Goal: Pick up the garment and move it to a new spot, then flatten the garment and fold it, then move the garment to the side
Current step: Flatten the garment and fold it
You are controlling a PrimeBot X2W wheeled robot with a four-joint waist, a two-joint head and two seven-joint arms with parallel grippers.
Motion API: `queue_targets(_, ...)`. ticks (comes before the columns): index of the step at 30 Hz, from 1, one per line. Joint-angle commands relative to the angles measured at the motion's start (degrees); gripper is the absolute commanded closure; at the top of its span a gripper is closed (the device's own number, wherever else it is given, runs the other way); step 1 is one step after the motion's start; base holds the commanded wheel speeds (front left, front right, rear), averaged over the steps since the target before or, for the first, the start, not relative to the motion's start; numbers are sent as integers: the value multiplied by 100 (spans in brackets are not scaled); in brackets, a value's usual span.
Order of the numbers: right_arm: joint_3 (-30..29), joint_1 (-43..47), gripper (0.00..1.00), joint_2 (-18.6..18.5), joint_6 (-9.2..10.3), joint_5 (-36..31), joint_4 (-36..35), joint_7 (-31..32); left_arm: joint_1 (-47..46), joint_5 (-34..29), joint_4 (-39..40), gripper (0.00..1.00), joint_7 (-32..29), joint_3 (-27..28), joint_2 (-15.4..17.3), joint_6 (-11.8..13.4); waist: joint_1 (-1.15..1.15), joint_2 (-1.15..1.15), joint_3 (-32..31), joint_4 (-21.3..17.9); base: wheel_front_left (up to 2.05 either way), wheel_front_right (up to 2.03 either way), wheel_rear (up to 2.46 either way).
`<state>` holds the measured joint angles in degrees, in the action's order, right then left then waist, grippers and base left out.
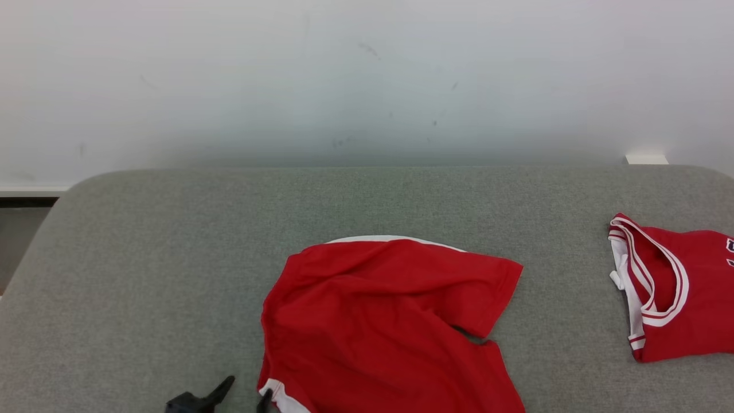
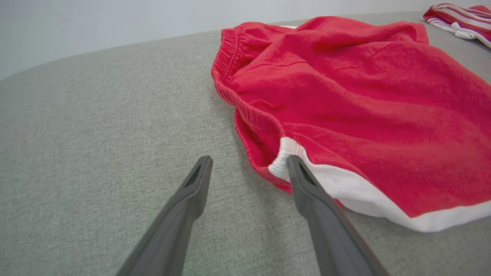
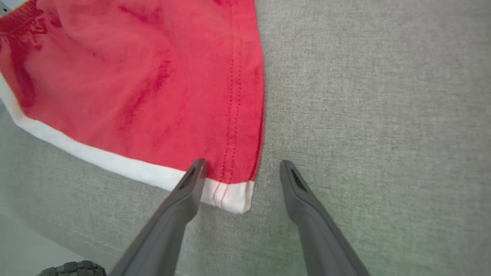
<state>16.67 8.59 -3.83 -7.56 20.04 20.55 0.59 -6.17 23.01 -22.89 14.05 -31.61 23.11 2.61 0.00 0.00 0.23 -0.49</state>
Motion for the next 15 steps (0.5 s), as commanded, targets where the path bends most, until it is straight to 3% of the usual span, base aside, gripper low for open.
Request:
queue_targets(1,66,-63,0,-26,16,18,77,97,-96,-23,-30,0,-61,-22,77,-44,0,0,44,10,0,0,0)
queue_targets(15,824,-182,0,-196,-14,471,21,657,-500,-70,-142,0,-332,-299,218,-473,0,0,244,23,0,0,0)
